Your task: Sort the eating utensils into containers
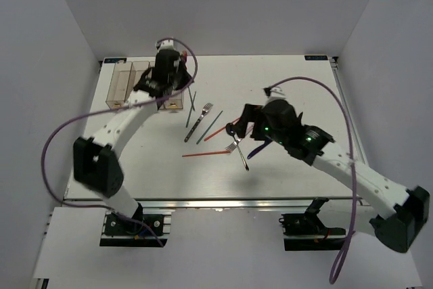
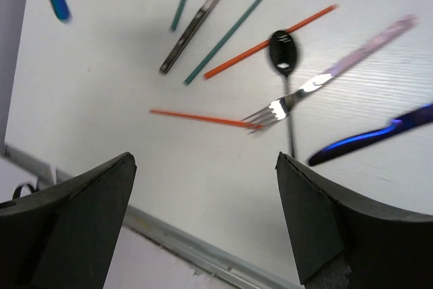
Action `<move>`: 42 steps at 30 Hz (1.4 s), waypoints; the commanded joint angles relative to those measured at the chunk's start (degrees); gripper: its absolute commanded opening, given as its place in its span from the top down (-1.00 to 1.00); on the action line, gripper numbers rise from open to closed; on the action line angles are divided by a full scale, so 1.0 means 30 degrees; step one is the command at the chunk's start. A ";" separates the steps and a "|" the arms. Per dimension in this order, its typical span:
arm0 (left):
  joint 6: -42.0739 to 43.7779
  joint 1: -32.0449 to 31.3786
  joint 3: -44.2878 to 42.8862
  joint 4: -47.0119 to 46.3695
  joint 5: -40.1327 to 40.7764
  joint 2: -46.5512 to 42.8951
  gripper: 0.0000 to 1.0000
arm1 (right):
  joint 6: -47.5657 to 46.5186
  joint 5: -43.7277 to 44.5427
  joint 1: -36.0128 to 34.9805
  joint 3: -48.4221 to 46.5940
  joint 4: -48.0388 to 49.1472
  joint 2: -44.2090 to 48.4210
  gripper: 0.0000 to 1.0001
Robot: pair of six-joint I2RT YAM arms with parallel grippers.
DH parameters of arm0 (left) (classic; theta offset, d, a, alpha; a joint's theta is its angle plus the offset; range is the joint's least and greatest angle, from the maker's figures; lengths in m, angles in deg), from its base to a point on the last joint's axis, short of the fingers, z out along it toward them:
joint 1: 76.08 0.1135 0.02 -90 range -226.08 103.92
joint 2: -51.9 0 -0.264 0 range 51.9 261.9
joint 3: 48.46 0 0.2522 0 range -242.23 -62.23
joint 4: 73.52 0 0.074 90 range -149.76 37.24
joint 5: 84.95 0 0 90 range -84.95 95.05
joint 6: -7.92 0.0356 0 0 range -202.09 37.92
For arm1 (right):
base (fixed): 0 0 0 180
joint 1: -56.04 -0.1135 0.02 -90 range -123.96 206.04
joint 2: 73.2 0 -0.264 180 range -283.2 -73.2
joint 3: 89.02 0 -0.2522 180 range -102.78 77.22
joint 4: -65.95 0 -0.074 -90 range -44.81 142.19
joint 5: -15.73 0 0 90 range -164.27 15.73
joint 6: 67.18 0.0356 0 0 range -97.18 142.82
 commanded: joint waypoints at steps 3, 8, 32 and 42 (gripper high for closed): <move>0.5665 0.2191 -0.9211 0.7485 0.3037 0.7749 1.00 | -0.1013 0.0040 0.1815 0.1640 -0.0585 0.3248 -0.79; 0.8626 0.2397 -1.9190 0.9431 0.5525 1.4083 1.00 | -0.1601 -0.0281 0.1991 0.2286 -0.1406 0.3629 -0.79; 1.0504 0.3129 -1.3071 0.1283 0.5414 1.3536 0.60 | -0.2245 -0.1836 0.2050 0.3255 -0.0293 0.3280 -0.79; 0.9862 0.3247 -1.2276 0.1365 0.6584 1.3036 -0.37 | -0.2859 -0.1630 0.2020 0.2493 -0.0118 0.2021 -0.78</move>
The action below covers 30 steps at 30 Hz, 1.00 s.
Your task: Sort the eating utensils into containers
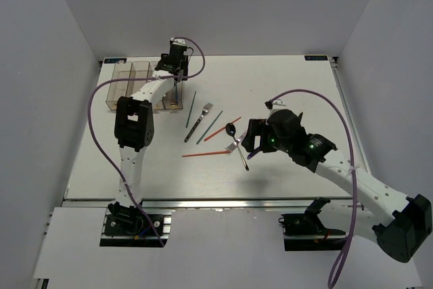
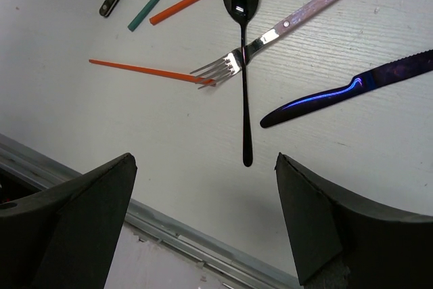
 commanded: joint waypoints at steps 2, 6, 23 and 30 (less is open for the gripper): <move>-0.0982 0.0158 -0.1385 0.0692 0.1277 -0.2309 -0.53 | -0.1530 0.0038 0.0053 -0.0815 0.0940 -0.1267 -0.76; -0.3990 0.0158 -0.1829 0.3794 0.1630 -0.5323 -0.96 | -0.2352 0.1115 -0.0413 -0.1780 -0.0318 -0.5594 -0.60; -0.6581 0.0158 1.5894 0.4121 -0.1593 -2.1706 -0.96 | -0.3875 0.1683 -0.1089 -0.4272 0.0968 -1.3428 0.01; -0.5966 0.0158 1.7389 0.3949 -0.1651 -2.2351 -0.96 | -0.3818 0.1591 -0.1060 -0.4653 0.1380 -1.4983 0.61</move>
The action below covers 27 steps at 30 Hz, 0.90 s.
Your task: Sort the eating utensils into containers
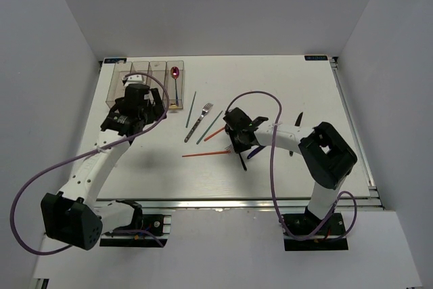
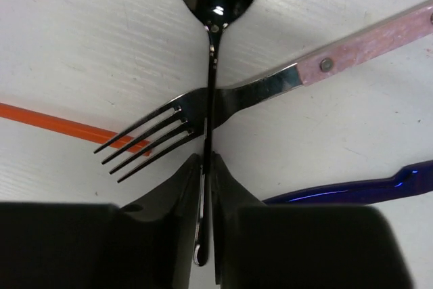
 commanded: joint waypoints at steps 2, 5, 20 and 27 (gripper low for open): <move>0.0337 0.0048 0.0014 -0.0285 -0.0275 -0.1107 -0.97 | 0.0313 -0.0099 -0.0062 -0.0187 -0.0063 -0.0463 0.88; 0.0104 0.0048 -0.0015 -0.0576 -0.1122 -0.1166 -0.97 | 0.0782 -0.0013 -0.0033 -0.0099 -0.0444 -0.0024 1.00; -0.9156 -0.4429 0.4881 -1.3998 -1.1675 -0.0672 -0.96 | 0.3565 -0.0796 -0.1350 -0.1798 -0.1474 0.5834 1.00; -1.0182 -0.6045 0.4556 -1.5522 -1.1673 0.0973 -0.77 | 0.4270 -0.2445 -0.1936 -0.2412 -0.0211 0.7708 1.00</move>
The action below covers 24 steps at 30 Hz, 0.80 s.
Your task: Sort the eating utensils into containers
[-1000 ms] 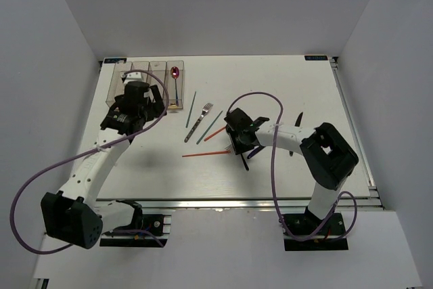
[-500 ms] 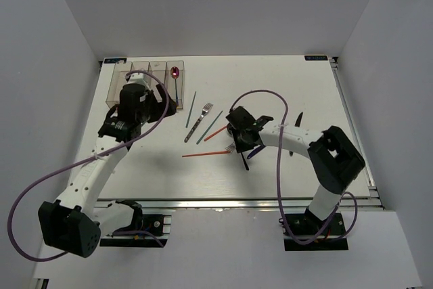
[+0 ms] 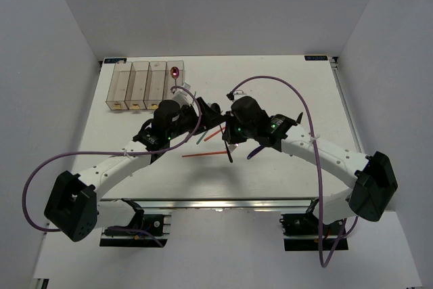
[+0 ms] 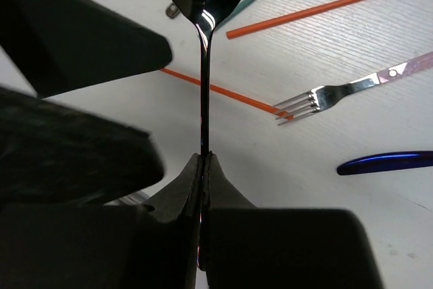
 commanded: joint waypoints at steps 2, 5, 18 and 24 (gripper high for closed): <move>-0.0607 -0.0166 -0.0807 -0.1065 0.0153 -0.0032 -0.71 | 0.0752 -0.0702 -0.0152 -0.1051 0.0926 0.1060 1.00; -0.0490 -0.0224 -0.0749 -0.0829 0.0212 0.0084 -0.54 | 0.0752 -0.1256 -0.0152 -0.1343 0.0926 0.1207 1.00; 0.2512 -0.0225 -0.3408 0.2616 0.1699 0.1607 1.00 | 0.1016 -0.2522 0.0023 -0.0729 0.2656 0.1090 0.23; 0.9956 0.2230 -1.3451 1.3372 1.1050 0.7984 1.00 | 0.0987 -0.0087 0.2773 0.1110 0.1044 0.3343 -0.72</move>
